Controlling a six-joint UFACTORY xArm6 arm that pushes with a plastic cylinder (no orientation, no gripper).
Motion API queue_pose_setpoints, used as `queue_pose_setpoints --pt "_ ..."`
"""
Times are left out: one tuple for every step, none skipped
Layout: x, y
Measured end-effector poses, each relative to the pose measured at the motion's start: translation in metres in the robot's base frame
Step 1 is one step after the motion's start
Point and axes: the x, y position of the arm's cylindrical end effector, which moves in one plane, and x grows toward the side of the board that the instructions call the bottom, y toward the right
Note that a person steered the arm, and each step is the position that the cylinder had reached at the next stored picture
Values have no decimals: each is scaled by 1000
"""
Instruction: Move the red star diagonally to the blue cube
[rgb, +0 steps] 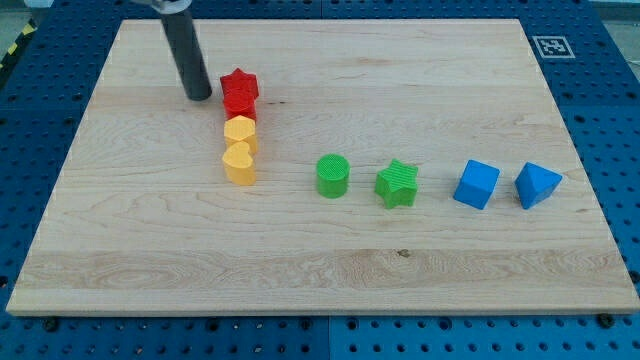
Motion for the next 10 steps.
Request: queue_pose_setpoints --pt "0 4" --pt "0 45" --pt "4 103" --pt "16 153" --pt "36 191" --pt "64 210" --pt "76 213" --pt "90 218" --pt "101 235" --pt "98 264"
